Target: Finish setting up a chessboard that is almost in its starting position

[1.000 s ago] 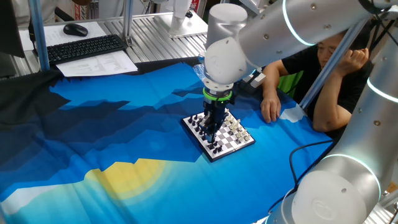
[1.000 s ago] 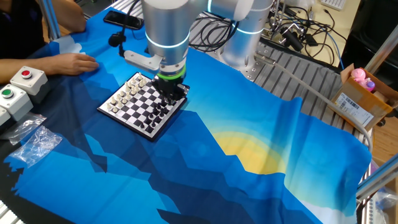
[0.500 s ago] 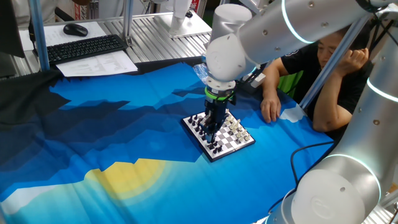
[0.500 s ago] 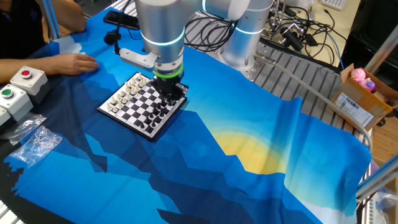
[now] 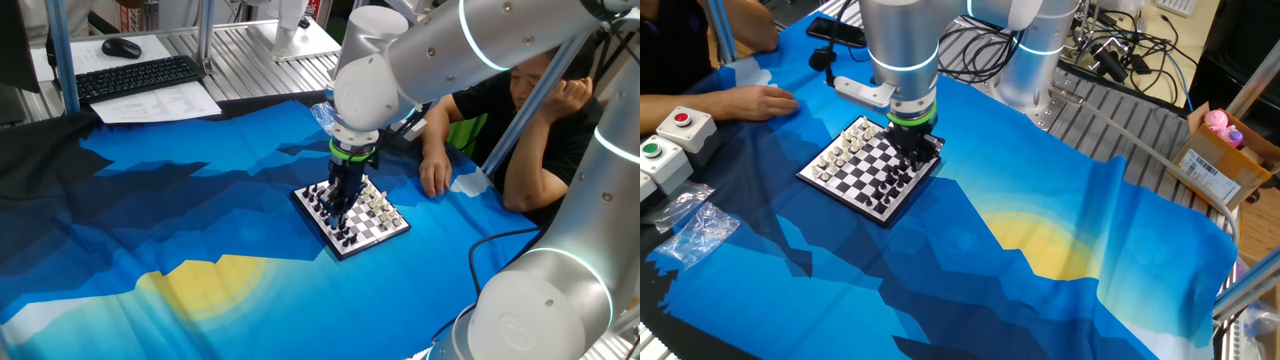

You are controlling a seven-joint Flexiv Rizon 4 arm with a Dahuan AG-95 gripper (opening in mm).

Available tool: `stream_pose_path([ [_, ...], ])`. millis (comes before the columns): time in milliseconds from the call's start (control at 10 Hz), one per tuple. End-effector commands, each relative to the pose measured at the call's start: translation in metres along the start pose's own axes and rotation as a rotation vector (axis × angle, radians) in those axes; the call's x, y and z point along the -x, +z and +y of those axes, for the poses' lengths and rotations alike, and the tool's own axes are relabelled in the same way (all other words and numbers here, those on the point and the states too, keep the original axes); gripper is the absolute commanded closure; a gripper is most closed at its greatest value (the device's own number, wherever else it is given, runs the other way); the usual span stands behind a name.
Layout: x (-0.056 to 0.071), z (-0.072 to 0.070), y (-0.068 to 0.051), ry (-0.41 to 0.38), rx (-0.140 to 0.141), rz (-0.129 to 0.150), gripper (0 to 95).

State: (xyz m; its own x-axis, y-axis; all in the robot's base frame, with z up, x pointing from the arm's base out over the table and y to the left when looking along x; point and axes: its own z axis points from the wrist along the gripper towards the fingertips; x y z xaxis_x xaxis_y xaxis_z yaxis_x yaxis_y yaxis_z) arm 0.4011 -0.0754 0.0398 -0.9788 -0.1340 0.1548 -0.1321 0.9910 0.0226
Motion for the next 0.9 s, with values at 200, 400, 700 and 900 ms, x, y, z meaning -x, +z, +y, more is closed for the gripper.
stream_pose_path([
  [200,0.0007,-0.0001,0.0016,-0.017,-0.020,-0.001,95.0],
  [400,0.0011,-0.0003,0.0037,-0.021,-0.023,-0.005,95.0],
  [700,0.0014,-0.0004,0.0054,-0.022,-0.021,-0.011,95.0],
  [900,0.0014,-0.0006,0.0057,-0.034,-0.028,-0.015,95.0],
])
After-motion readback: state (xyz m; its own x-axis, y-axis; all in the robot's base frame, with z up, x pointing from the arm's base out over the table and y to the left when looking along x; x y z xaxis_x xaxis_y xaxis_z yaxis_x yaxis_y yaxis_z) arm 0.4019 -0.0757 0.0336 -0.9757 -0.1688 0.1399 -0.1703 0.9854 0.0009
